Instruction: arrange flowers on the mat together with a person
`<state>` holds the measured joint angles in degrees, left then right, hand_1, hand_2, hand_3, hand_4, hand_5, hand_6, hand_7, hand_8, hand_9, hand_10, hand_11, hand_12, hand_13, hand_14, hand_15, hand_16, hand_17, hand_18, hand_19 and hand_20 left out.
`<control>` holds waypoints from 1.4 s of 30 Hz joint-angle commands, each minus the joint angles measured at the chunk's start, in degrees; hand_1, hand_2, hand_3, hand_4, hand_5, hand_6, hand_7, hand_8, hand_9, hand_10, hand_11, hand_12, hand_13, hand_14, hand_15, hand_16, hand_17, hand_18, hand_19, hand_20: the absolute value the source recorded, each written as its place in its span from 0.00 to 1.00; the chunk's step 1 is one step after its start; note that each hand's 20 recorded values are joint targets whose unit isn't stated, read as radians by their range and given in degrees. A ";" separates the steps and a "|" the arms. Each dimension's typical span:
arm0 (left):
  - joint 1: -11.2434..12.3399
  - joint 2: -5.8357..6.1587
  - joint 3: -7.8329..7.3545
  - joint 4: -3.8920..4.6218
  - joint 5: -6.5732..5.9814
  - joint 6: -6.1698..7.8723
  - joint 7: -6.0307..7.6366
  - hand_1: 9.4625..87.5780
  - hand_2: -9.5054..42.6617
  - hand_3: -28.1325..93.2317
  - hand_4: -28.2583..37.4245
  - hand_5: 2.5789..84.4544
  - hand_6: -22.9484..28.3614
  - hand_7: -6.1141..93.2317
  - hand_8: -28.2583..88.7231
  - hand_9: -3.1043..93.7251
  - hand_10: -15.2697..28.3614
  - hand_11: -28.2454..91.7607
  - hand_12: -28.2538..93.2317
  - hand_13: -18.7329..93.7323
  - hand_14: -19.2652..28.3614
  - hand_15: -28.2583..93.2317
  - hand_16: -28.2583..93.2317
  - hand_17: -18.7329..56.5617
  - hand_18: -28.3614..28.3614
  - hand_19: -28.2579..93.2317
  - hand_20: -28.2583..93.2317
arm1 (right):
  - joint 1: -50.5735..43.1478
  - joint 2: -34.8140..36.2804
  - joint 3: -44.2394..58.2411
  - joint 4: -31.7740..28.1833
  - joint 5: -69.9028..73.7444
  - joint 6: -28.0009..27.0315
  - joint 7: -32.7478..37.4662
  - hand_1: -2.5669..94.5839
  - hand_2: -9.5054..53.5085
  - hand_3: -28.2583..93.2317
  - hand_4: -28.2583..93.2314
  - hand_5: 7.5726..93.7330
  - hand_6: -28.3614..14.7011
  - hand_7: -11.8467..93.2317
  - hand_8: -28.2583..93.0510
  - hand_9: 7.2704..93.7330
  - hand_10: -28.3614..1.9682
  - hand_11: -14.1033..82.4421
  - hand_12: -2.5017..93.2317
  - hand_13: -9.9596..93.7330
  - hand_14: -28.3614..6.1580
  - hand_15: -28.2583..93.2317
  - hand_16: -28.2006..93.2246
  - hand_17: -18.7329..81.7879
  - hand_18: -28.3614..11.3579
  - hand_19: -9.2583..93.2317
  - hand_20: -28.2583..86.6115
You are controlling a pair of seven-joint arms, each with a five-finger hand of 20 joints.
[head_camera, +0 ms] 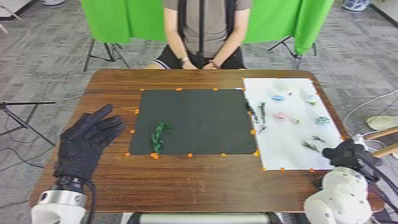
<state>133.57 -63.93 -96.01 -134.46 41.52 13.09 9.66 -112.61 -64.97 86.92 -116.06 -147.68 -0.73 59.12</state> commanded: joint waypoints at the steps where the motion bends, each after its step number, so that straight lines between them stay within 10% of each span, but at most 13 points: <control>1: 0.55 -0.15 0.13 0.02 0.01 -0.04 -0.22 0.18 0.42 0.85 0.02 0.49 0.72 0.17 0.17 0.46 0.93 0.50 0.31 0.44 1.00 0.70 0.11 0.21 1.00 0.88 0.00 | 0.12 1.27 -3.46 3.82 -9.06 4.38 1.68 0.51 0.02 0.82 0.00 0.87 0.69 0.25 0.21 0.91 0.53 0.37 0.19 0.82 0.55 0.65 0.33 0.39 0.30 0.79 0.31; 18: 0.95 -2.06 -1.61 -0.94 1.44 -0.89 -1.88 0.18 0.42 0.85 0.02 0.49 0.72 0.17 0.17 0.46 0.94 0.50 0.31 0.44 1.00 0.70 0.11 0.21 1.00 0.88 0.00 | 5.94 2.08 -9.92 -4.25 -11.88 13.59 -2.94 0.53 0.00 0.83 0.00 0.96 0.69 0.25 0.24 0.99 0.58 0.41 0.21 0.88 0.57 0.69 0.34 0.44 0.28 0.86 0.27; 42: -3.00 -4.46 -2.64 -1.43 5.13 -4.18 -5.06 0.18 0.42 0.85 0.02 0.49 0.72 0.17 0.17 0.46 0.94 0.50 0.32 0.44 1.00 0.70 0.11 0.21 1.00 0.88 0.00 | 25.18 -16.94 -31.25 9.99 7.21 -2.63 -23.07 0.52 0.00 0.82 0.00 0.97 0.68 0.25 0.26 1.00 0.56 0.45 0.21 0.88 0.54 0.71 0.35 0.44 0.26 0.88 0.25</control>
<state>130.93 -67.09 -98.22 -135.73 45.59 10.47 5.42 -88.58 -79.95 59.25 -110.79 -142.58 -0.19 35.97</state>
